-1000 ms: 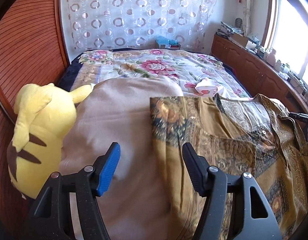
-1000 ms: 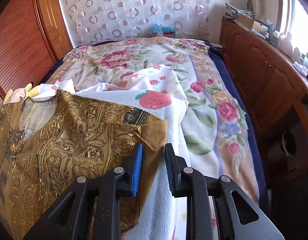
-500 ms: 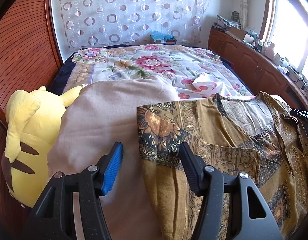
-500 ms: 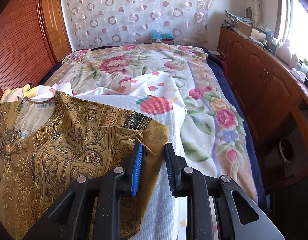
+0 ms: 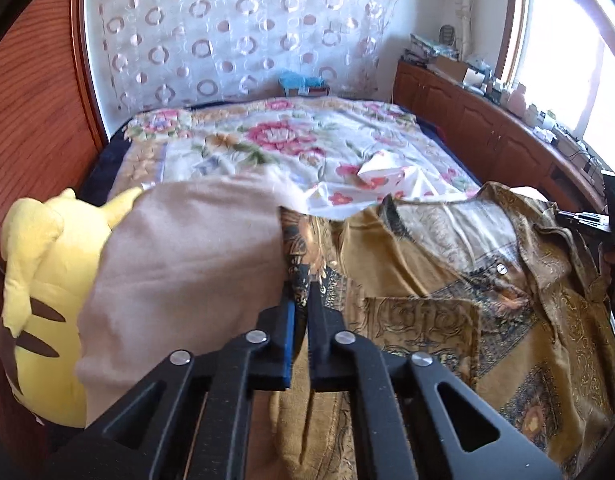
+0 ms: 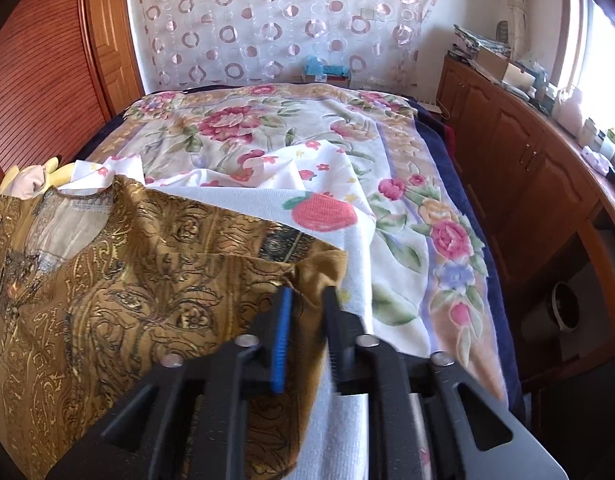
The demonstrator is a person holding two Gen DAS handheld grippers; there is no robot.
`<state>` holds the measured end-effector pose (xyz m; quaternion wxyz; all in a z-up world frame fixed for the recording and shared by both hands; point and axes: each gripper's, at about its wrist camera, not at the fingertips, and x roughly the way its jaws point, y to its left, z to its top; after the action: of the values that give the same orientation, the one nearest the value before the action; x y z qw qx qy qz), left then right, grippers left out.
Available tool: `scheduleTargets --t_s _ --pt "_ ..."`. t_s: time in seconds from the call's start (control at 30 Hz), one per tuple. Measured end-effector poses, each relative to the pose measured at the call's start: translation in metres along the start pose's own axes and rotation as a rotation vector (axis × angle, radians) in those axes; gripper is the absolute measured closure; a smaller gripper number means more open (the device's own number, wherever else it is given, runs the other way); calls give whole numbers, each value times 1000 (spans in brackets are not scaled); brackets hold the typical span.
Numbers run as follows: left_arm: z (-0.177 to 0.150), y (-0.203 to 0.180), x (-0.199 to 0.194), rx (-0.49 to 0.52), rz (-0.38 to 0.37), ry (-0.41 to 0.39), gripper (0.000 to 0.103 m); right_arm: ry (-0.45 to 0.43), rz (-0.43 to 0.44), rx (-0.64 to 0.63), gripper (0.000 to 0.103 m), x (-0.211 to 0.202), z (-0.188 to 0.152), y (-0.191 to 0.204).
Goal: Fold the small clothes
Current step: 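Lift the shirt hem with the left gripper while the right gripper holds the side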
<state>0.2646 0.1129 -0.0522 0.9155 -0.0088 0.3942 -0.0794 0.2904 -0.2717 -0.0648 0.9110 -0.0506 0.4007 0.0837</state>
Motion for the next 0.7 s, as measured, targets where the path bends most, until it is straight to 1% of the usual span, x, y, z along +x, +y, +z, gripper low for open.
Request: scheduleTargets --t_s 0.17,0.3,0.4,0.53,0.7 --pt "1 0 -31 -20 -7 -78 100 -74 25 1 100 -28 1 7" --pt "-6 -2 -57 -35 -7 -136 100 -161 59 -3 101 -66 -6 16" --pt "-16 -6 -82 -39 -13 -183 100 -227 79 -1 101 -103 -16 23" --pt "-38 -10 -116 -53 -36 -233 100 -276 107 -10 101 -143 -44 32" --pt "-84 -17 -148 -46 -40 -257 100 -306 135 -13 101 -183 -98 33"
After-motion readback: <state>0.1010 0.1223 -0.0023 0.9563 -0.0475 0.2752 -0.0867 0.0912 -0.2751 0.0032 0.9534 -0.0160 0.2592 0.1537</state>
